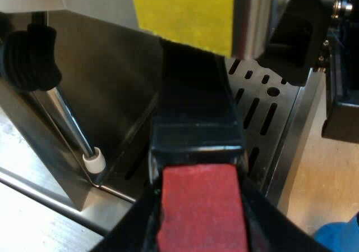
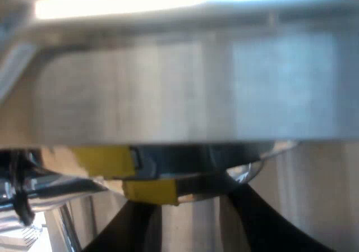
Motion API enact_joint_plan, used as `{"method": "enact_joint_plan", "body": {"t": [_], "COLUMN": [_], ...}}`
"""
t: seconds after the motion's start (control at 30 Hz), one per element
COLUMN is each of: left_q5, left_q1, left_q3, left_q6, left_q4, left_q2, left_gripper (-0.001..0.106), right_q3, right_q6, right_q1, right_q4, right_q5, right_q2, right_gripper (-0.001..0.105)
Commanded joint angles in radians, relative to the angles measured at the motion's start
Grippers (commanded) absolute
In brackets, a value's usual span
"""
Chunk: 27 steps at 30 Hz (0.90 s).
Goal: Put the handle in the coffee machine
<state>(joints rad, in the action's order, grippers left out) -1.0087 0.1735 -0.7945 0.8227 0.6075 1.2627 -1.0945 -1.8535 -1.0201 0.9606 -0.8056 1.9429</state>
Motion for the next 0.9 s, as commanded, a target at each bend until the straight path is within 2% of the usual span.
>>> {"method": "enact_joint_plan", "body": {"t": [0.03, 0.43, 0.83, 0.9], "left_q5": [-0.106, -0.062, -0.059, -0.059], "left_q1": [0.001, 0.001, 0.001, 0.001], "left_q3": [-0.024, -0.024, -0.024, -0.024], "left_q6": [0.005, 0.005, 0.005, 0.005], "left_q4": [-0.028, -0.028, -0.028, -0.028], "left_q2": [-0.014, -0.014, -0.014, -0.014], "left_gripper": [0.000, 0.000, 0.000, 0.009], "right_q3": [-0.012, -0.012, -0.012, -0.012], "right_q6": [-0.006, -0.004, -0.004, -0.004], "right_q1": [0.004, 0.004, 0.004, 0.004], "right_q4": [0.083, 0.083, 0.113, 0.113], "right_q5": [-0.029, -0.029, -0.029, -0.029], "right_q2": [-0.022, -0.022, -0.022, -0.022], "right_gripper": [0.028, 0.028, 0.028, 0.028]}}
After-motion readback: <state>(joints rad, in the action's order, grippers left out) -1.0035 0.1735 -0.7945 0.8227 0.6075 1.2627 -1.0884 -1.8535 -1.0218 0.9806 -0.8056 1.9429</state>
